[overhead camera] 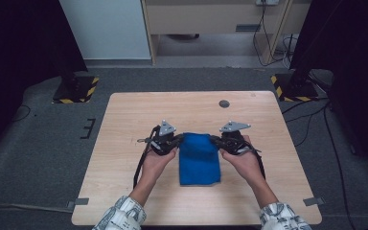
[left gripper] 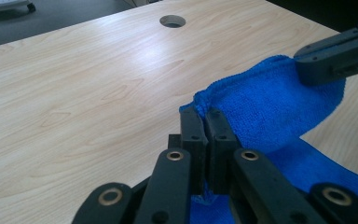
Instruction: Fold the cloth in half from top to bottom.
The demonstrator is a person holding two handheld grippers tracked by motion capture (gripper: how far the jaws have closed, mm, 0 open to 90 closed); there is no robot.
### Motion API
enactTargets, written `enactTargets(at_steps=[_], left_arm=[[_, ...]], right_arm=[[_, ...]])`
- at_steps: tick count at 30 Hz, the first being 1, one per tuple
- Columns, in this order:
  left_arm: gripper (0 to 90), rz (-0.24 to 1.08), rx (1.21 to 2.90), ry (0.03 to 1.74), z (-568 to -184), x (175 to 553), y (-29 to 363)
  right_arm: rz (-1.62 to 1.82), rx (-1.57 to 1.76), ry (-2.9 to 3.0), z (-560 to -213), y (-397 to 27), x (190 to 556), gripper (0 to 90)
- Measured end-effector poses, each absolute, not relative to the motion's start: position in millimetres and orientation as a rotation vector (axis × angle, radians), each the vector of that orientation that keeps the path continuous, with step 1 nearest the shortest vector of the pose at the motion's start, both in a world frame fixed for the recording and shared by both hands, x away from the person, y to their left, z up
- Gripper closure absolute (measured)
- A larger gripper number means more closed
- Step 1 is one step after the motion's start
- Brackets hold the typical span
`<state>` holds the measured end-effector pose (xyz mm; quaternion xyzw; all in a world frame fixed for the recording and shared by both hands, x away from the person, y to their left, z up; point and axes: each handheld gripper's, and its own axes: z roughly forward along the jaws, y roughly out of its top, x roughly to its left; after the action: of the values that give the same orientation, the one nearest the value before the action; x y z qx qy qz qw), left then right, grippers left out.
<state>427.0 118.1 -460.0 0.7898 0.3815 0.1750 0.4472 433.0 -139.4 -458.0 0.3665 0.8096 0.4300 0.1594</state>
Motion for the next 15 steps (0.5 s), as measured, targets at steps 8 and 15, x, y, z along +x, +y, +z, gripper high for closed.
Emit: enactTargets(at_steps=[8, 15], left_arm=[[87.2, 0.413, 1.958, 0.943, -465.1, 422.8, 115.8], [87.3, 0.409, 1.971, 0.934, -466.5, 415.6, 114.1]], right_arm=[[1.225, 1.051, 2.330, -465.3, -143.8, 429.4, 86.5], [1.240, 1.059, 2.324, -467.8, -146.5, 423.3, 86.5]])
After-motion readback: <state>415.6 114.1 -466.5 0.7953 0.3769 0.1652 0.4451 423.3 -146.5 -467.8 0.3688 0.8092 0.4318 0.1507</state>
